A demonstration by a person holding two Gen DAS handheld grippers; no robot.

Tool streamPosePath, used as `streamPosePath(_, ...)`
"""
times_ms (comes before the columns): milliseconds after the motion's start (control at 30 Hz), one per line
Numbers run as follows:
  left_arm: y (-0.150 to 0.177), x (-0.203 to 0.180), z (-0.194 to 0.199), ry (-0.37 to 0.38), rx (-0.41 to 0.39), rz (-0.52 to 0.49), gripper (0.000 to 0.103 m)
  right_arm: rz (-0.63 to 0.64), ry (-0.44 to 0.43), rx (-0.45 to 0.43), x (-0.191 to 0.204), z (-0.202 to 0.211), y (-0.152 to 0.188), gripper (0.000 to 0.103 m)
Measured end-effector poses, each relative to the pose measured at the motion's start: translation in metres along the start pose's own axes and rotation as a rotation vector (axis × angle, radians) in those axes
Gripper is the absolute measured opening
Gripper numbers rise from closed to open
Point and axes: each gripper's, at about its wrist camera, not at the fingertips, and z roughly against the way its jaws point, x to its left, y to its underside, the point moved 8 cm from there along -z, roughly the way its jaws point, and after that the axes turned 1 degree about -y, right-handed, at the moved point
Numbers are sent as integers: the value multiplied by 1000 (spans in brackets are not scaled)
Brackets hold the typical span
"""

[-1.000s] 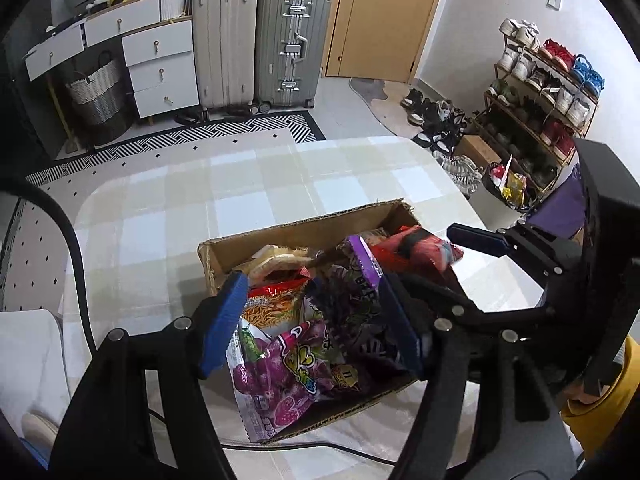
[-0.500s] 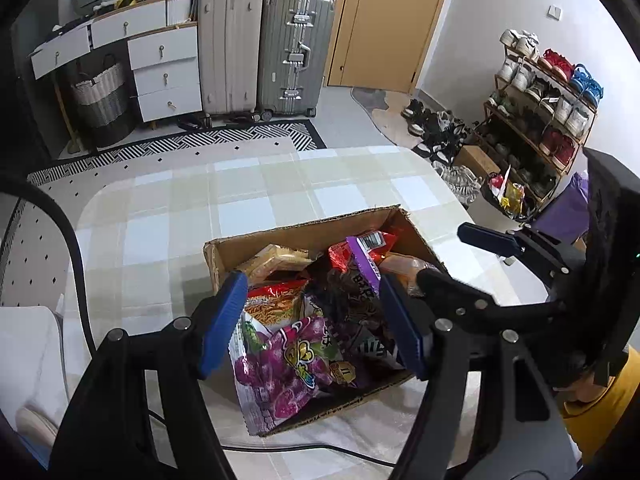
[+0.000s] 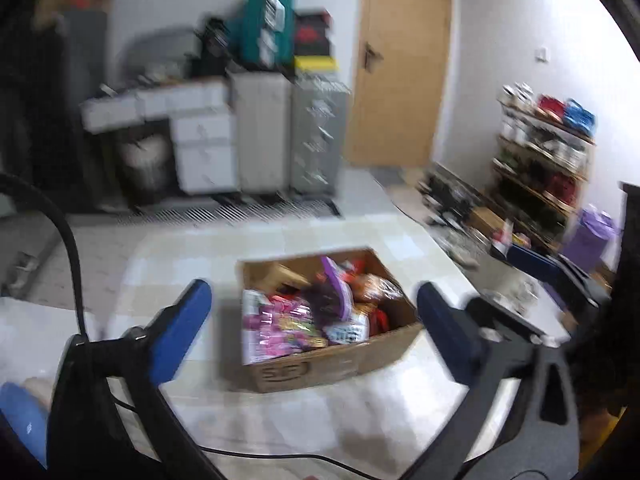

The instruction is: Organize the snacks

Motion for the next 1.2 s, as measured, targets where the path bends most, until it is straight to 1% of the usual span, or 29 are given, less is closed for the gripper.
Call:
streamPosePath(67, -1, -1, 32, -9, -52, 16, 102, 17, 8, -50, 12, 26, 0, 101)
streamPosePath(167, 6, 5, 78, -27, -93, 69, 102, 26, 19, -105, 26, 65, 5, 102)
streamPosePath(267, 17, 10, 120, -54, -142, 119, 102, 30, 14, -138, 40, 97, 15, 102)
streamPosePath(333, 29, 14, 145, -99, -174, 131, 102, 25, 28, -180, 49, 123, 27, 102)
streamPosePath(400, 42, 18, 163, -132, -189, 133, 102, 17, 27, -208, 55, 139, 38, 102)
streamPosePath(533, 80, 23, 194, -156, -206, 141, 102, 6, 34, -227, 64, 156, 63, 102)
streamPosePath(633, 109, 27, 201, -174, -212, 168, 102, -1, 44, -240, 63, 157, 84, 102)
streamPosePath(700, 126, 30, 196, -192, -216, 182, 102, 5, 55, -236, 61, 151, 96, 102)
streamPosePath(733, 136, 31, 195, -211, -239, 186, 102, 9, 58, -226, 59, 146, 101, 102)
streamPosePath(767, 143, 31, 191, -215, -244, 183, 102, 14, 59, -205, 57, 141, 109, 102)
streamPosePath(800, 147, 30, 181, -209, -230, 180, 102, 14, 57, -194, 56, 138, 114, 102)
streamPosePath(867, 150, 23, 161, -189, -174, 144, 102, 7, 54, -171, 53, 130, 120, 102)
streamPosePath(900, 151, 21, 151, -194, -166, 134, 102, 2, 54, -164, 51, 127, 122, 102)
streamPosePath(967, 151, 18, 147, -190, -174, 120, 102, 3, 61, -162, 48, 125, 124, 102)
streamPosePath(1033, 149, 18, 143, -187, -182, 126, 102, 8, 82, -176, 44, 122, 117, 102)
streamPosePath(1100, 150, 19, 138, -169, -170, 137, 102, 7, 98, -200, 44, 127, 116, 102)
streamPosePath(1200, 153, 18, 129, -169, -144, 133, 102, 0, 94, -203, 44, 129, 114, 102)
